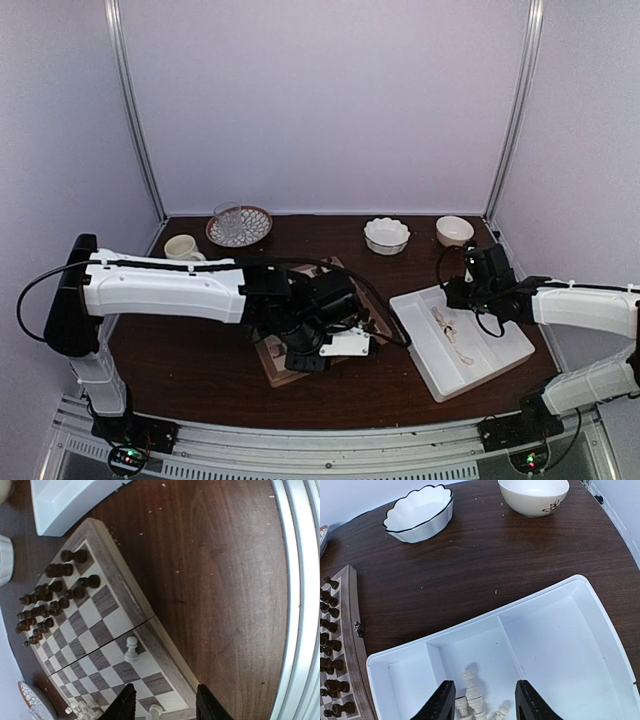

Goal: Set up the chess pieces on the board
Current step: Pick up the pawn from the chessboard.

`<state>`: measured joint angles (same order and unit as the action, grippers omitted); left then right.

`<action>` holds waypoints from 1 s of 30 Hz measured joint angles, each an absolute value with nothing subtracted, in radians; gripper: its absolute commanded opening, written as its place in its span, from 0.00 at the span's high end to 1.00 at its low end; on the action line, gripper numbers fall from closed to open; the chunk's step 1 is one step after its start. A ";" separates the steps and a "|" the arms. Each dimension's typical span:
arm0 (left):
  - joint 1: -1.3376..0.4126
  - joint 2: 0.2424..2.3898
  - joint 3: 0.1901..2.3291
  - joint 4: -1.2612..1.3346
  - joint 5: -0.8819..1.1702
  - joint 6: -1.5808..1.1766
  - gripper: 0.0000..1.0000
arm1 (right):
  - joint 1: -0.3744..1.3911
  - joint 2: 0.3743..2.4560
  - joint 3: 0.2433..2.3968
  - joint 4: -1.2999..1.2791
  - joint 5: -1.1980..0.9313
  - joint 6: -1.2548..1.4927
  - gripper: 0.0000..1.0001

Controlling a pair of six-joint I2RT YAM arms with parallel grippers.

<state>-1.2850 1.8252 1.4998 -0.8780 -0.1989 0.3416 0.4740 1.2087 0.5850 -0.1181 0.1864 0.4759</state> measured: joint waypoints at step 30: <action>-1.138 2.067 1.689 -0.975 -0.030 0.395 0.64 | 0.460 1.208 0.582 -0.107 0.167 0.476 0.56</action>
